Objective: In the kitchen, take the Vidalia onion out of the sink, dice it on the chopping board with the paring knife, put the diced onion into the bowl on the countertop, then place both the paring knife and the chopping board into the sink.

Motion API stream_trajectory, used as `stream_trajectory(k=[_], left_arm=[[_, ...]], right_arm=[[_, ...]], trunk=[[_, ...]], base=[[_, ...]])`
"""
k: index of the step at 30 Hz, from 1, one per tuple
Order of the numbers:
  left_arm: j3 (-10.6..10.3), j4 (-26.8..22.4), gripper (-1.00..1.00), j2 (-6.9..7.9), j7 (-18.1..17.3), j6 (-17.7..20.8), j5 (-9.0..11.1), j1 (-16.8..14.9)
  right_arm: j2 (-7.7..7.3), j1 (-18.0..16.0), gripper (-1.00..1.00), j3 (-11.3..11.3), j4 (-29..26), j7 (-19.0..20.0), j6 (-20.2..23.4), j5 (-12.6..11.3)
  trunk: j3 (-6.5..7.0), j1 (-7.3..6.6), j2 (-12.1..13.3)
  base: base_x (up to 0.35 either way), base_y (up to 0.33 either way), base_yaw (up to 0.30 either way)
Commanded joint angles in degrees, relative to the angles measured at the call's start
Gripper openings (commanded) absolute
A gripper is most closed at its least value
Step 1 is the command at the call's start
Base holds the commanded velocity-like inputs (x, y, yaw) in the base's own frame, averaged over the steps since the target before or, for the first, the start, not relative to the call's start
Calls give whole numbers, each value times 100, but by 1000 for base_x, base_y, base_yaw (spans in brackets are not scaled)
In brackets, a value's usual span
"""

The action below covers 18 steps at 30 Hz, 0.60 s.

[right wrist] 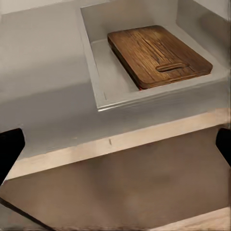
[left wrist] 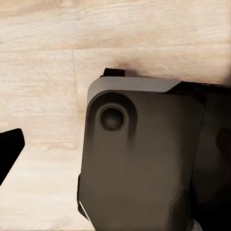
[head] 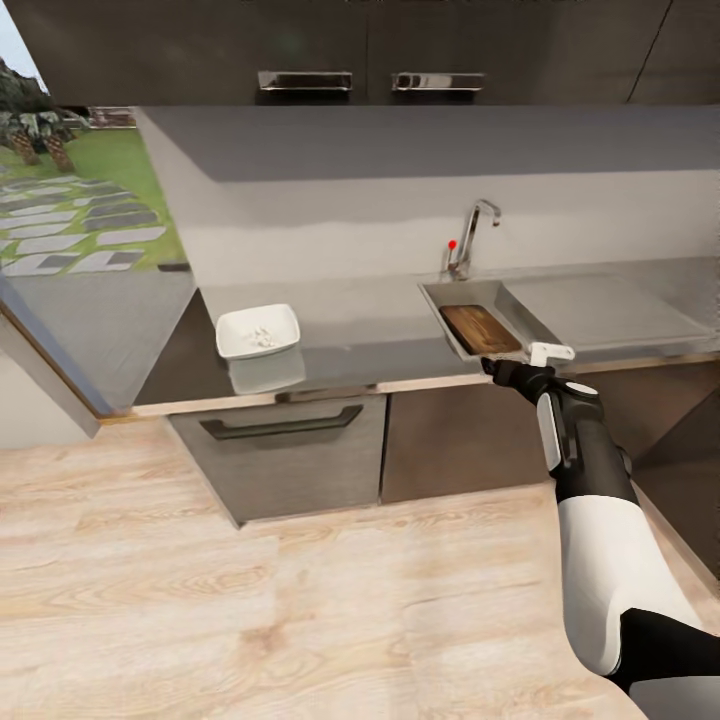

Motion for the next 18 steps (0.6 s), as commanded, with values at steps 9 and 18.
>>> stream_trajectory(k=[9, 18], left_arm=[[-46, 25, 100, 3, 11, -39, 40, -10], [-45, 22, 100, 4, 11, -39, 40, -10]], right_arm=[[1, -4, 100, -12, 37, 43, 24, 66], [-21, 57, 100, -19, 451, 55, -23, 75]], trunk=[[-6, -3, -5], [-6, -3, -5]], base=[[-310, 15, 0], [-52, 2, 0]])
